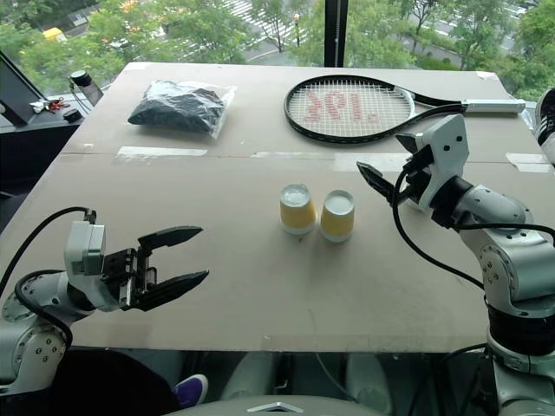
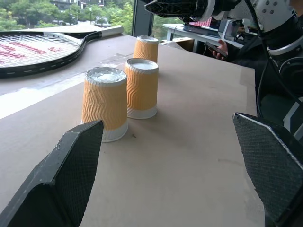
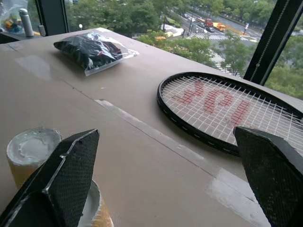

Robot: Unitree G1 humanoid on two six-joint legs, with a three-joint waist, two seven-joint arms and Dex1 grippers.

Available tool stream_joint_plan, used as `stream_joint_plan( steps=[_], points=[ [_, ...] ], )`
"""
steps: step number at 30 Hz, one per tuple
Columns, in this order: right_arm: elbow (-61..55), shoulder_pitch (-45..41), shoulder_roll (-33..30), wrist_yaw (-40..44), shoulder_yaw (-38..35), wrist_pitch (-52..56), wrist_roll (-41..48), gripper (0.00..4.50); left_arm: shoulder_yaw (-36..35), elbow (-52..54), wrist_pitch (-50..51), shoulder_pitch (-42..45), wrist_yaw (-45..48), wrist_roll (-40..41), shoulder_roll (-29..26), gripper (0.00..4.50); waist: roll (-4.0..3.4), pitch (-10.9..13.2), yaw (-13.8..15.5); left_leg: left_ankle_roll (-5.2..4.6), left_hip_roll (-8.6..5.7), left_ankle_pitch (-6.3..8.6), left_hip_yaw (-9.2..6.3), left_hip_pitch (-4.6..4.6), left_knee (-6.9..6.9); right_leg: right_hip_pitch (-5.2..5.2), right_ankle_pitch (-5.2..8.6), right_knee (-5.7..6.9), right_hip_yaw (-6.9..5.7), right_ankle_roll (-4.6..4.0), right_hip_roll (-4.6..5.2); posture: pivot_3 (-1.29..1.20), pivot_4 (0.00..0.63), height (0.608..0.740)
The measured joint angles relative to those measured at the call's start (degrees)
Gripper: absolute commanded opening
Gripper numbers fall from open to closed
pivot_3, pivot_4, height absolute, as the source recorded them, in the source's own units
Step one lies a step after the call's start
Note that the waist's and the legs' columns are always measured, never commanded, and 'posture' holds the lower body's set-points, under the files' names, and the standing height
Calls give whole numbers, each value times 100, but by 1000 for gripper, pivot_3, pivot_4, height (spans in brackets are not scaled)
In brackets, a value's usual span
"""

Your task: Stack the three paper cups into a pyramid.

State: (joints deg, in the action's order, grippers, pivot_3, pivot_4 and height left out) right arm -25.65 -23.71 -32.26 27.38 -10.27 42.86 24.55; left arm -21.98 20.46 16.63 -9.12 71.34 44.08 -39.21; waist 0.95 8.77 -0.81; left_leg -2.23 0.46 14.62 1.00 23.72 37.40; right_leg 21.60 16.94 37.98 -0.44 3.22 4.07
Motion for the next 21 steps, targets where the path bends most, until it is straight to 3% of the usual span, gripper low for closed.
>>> stream_joint_plan(
  steps=[3,10,21],
  points=[
    [786,-61,-113,-437,78,-143,-624,4487,1,12,14,-4,-60,9,18,4500,0,0,3,3,0,-2,3,0,0,0,0,0,0,0,-1,0,150,740],
    [1931,-245,93,-804,137,-401,-1065,4487,0,227,72,-7,-233,122,18,4500,-3,1,0,22,0,-13,8,1,0,1,0,0,5,0,-2,0,150,740],
    [2268,-268,248,-1049,-47,-380,-1046,4487,2,613,261,-81,-593,228,17,4500,-2,0,2,22,0,-13,8,0,0,0,0,1,8,1,-2,0,150,740]
  ],
)
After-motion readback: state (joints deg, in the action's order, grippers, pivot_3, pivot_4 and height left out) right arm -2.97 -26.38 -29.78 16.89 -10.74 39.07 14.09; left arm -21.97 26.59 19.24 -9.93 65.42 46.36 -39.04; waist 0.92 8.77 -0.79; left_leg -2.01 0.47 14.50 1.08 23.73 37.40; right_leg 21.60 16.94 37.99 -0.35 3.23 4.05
